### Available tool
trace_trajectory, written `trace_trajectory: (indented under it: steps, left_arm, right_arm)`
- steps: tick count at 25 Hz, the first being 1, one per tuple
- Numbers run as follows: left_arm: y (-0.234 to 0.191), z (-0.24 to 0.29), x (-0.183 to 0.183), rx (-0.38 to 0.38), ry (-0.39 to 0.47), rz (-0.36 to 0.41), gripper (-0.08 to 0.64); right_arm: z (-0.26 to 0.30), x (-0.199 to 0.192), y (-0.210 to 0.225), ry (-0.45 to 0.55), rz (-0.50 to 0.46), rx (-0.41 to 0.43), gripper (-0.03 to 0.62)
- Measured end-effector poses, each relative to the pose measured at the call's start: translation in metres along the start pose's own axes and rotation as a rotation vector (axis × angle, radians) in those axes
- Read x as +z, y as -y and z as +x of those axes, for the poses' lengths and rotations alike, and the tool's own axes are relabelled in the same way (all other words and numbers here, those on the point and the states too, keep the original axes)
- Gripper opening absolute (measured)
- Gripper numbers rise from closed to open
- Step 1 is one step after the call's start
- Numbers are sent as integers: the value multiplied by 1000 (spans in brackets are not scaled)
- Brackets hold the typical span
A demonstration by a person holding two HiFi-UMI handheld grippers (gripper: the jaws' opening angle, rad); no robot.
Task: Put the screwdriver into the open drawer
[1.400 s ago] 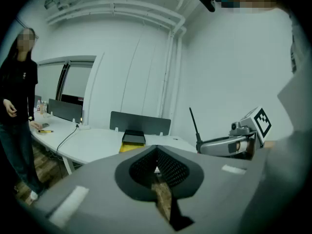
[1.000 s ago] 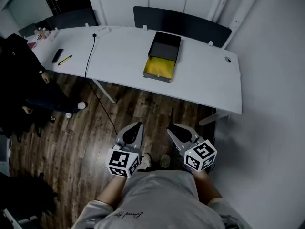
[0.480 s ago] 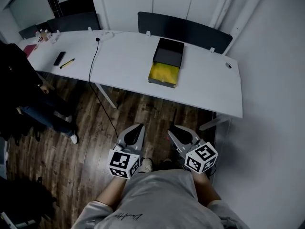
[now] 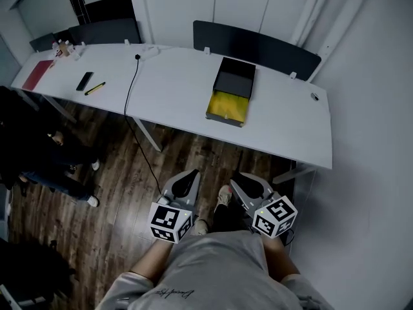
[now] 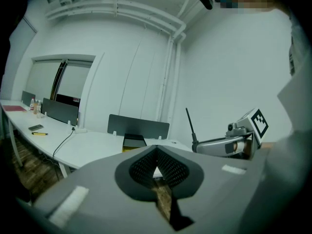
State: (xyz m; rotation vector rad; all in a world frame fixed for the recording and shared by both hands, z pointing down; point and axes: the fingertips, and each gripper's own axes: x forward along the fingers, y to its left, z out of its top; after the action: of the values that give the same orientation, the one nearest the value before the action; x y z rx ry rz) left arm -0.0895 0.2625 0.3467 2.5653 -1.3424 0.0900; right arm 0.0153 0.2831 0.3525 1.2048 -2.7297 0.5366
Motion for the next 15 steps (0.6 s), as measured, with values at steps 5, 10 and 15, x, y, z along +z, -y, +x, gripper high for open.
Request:
trace_trajectory:
  steps: [5,10,15]
  left_arm:
    - [-12,23,5,1,-4,6,-2]
    - [-28,68,7,9,-13,-7,-2]
    - [-50,125,14,22,-29,0,-2]
  right_arm:
    - [17,9,20,12,8,6,98]
    - [41,19,59,-3,10,15,98]
    - [77,32,110,-26,14,26,98]
